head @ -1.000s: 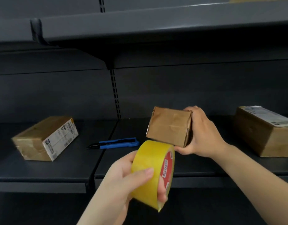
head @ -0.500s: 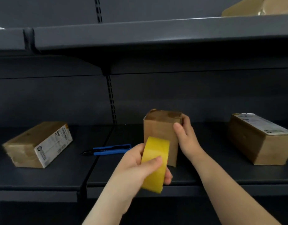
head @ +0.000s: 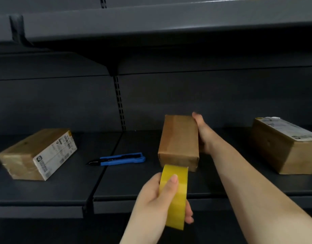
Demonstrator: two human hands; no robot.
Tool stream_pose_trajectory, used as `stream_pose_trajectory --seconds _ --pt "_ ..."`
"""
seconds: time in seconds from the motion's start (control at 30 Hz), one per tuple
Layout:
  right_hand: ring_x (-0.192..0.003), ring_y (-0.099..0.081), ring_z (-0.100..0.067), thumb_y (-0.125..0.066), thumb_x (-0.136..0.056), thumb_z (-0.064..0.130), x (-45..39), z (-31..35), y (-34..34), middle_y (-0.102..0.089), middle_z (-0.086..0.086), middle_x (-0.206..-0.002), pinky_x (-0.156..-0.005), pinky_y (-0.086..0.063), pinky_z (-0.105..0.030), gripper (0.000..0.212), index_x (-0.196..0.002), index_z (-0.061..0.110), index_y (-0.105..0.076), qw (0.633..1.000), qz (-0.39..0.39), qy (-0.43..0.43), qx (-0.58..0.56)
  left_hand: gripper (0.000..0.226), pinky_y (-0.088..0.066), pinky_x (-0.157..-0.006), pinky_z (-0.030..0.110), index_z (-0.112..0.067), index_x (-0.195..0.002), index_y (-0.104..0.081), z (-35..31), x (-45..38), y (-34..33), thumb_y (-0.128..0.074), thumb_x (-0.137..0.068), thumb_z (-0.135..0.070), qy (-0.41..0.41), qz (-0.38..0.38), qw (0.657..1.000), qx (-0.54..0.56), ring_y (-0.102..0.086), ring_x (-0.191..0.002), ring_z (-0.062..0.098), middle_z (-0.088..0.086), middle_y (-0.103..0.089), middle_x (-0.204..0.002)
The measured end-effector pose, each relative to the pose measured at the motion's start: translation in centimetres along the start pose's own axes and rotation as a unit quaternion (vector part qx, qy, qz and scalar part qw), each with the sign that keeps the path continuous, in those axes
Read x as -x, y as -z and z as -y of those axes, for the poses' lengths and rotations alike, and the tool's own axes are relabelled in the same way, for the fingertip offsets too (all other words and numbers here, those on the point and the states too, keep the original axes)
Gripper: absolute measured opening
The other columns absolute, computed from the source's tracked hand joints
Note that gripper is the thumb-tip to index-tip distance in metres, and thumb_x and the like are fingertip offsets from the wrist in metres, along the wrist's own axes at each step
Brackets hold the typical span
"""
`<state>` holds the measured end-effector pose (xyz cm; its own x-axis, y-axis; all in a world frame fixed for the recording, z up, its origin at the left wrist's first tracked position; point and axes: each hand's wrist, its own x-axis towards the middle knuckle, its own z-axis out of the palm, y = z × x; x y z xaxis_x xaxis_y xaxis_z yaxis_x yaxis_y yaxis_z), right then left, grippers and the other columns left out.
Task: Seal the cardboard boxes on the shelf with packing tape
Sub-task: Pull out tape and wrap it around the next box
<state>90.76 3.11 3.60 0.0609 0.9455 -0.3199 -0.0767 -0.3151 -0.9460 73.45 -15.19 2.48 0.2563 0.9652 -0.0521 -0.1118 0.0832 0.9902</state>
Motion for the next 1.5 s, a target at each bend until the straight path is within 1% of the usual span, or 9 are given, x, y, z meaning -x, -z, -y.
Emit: stream_pose_trajectory --seconds 0.23,0.47,0.63,0.77,0.8,0.83,0.93,1.3,1.5 --pt "-0.120 -0.046 -0.031 -0.049 -0.076 0.071 -0.3 -0.7 0.5 -0.047 -0.010 -0.136 -0.102 -0.037 -0.043 0.082 -0.136 0.016 -0.042 0.967 -0.079 0.052 0.237 0.042 -0.054 -0.048 0.029 -0.014 -0.097 -0.060 0.1 0.2 0.8 -0.059 -0.067 -0.044 0.009 0.010 1.000 0.024 -0.063 -0.045 0.022 0.014 -0.066 -0.055" --pt "-0.122 -0.044 -0.009 -0.048 -0.091 0.043 5.6 -1.8 2.5 -0.052 0.005 -0.122 -0.105 -0.035 -0.038 0.039 -0.122 0.020 -0.051 0.705 -0.080 0.611 0.350 0.042 -0.052 -0.046 0.022 -0.014 -0.092 -0.065 0.3 1.4 1.6 -0.061 -0.062 -0.043 0.023 0.012 0.999 0.025 -0.068 -0.051 0.021 0.013 -0.071 -0.062" --pt "-0.143 -0.011 -0.012 -0.057 -0.065 0.077 8.6 -4.8 4.4 -0.017 0.007 -0.151 -0.116 0.005 -0.041 0.109 -0.147 0.027 -0.006 0.513 0.096 0.576 0.629 0.037 -0.056 -0.052 0.030 -0.017 -0.081 -0.074 0.4 2.2 2.3 -0.069 -0.054 -0.042 0.031 0.036 0.998 0.048 -0.064 -0.050 0.026 0.023 -0.068 -0.067" --pt "-0.137 -0.020 -0.022 -0.068 -0.056 0.072 9.1 -7.3 3.7 -0.024 -0.004 -0.147 -0.114 -0.004 -0.053 0.118 -0.146 0.021 -0.010 0.510 0.049 0.596 0.618 0.029 -0.052 -0.066 0.033 -0.028 -0.080 -0.076 0.1 3.6 3.1 -0.079 -0.057 -0.047 0.031 0.043 0.997 0.049 -0.069 -0.061 0.023 0.015 -0.074 -0.075" --pt "-0.135 -0.025 -0.024 -0.068 -0.057 0.070 9.2 -7.6 3.5 -0.028 -0.007 -0.143 -0.113 -0.009 -0.055 0.113 -0.143 0.017 -0.018 0.508 0.031 0.614 0.604 0.090 -0.052 -0.068 0.032 -0.033 -0.078 -0.076 -0.3 4.3 3.2 -0.058 0.002 -0.071 0.054 0.064 0.996 0.005 -0.071 -0.068 0.023 0.011 -0.075 -0.079" --pt "-0.131 -0.031 -0.027 -0.067 -0.060 0.069 9.2 -7.9 3.4 -0.032 -0.010 -0.139 -0.113 -0.013 -0.054 0.105 -0.139 0.014 -0.024 0.502 0.017 0.634 0.588 0.057 -0.053 -0.069 0.029 -0.036 -0.081 -0.075 0.6 4.4 4.1 -0.027 -0.073 -0.006 0.025 0.081 0.995 0.045 -0.072 -0.075 0.023 0.010 -0.075 -0.082" --pt "-0.121 -0.042 -0.029 -0.063 -0.066 0.067 9.0 -7.6 3.3 -0.039 -0.012 -0.128 -0.107 -0.027 -0.047 0.088 -0.125 0.009 -0.034 0.470 -0.003 0.677 0.566 0.062 -0.056 -0.074 0.030 -0.022 -0.099 -0.072 -0.5 4.3 4.1 -0.087 -0.039 -0.026 0.021 0.138 0.984 0.112 -0.069 -0.085 0.032 0.018 -0.073 -0.081" --pt "-0.096 -0.056 0.004 -0.049 -0.058 0.070 7.1 -2.4 2.4 -0.053 0.010 -0.111 -0.074 -0.044 -0.010 0.084 -0.123 0.021 -0.027 0.856 0.022 0.419 0.302 0.039 -0.052 -0.047 0.028 -0.012 -0.081 -0.073 -1.2 1.6 1.7 -0.067 -0.069 -0.050 -0.039 0.040 0.994 0.093 -0.060 -0.041 0.024 0.017 -0.062 -0.050" --pt "-0.090 -0.055 0.014 -0.044 -0.059 0.074 5.8 -3.2 1.5 -0.054 0.016 -0.106 -0.066 -0.044 -0.007 0.082 -0.124 0.024 -0.033 0.925 0.015 0.345 0.158 0.043 -0.053 -0.047 0.025 -0.015 -0.082 -0.073 -0.8 0.4 0.7 -0.062 -0.059 -0.050 -0.076 -0.004 0.997 0.027 -0.067 -0.051 0.023 0.014 -0.070 -0.060"
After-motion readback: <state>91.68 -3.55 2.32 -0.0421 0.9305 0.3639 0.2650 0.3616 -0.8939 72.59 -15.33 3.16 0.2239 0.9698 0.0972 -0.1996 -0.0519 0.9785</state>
